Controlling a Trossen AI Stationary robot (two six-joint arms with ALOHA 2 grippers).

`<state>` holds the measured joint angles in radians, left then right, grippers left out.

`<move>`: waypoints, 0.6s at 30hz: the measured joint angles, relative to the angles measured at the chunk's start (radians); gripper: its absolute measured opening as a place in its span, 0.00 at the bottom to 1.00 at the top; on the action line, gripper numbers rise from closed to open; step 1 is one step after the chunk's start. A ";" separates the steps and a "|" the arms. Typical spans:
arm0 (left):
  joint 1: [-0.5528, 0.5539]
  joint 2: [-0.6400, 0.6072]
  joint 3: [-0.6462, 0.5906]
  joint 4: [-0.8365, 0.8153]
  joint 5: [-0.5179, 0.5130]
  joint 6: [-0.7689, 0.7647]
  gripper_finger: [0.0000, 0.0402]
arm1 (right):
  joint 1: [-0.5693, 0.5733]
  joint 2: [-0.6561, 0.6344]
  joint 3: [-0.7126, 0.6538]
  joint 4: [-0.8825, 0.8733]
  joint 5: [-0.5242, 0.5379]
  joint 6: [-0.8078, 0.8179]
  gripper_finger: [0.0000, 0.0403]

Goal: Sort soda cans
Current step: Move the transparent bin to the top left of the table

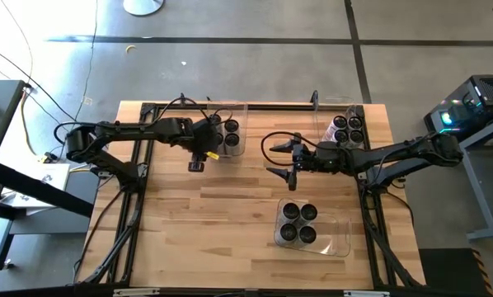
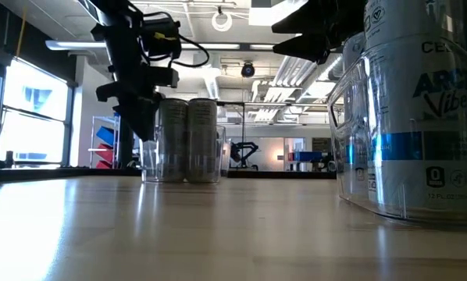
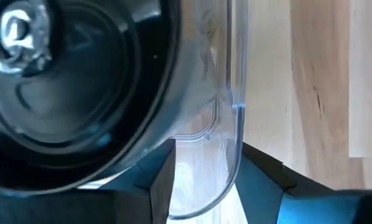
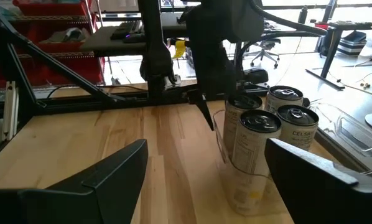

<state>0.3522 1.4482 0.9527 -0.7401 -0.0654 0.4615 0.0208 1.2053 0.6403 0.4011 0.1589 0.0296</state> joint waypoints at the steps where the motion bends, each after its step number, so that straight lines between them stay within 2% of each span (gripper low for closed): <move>1: 0.003 -0.002 0.000 -0.004 0.000 -0.008 0.37 | 0.000 0.000 0.000 0.000 0.000 0.000 0.79; 10: -0.012 -0.058 0.000 -0.008 0.005 -0.096 0.37 | 0.000 0.000 0.000 -0.001 0.000 0.005 0.79; 18: -0.036 -0.186 0.001 -0.017 0.008 -0.196 0.37 | 0.000 0.000 0.000 -0.017 0.023 0.020 0.79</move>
<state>0.3163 1.2625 0.9539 -0.7569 -0.0579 0.2656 0.0208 1.2053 0.6403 0.3840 0.1822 0.0492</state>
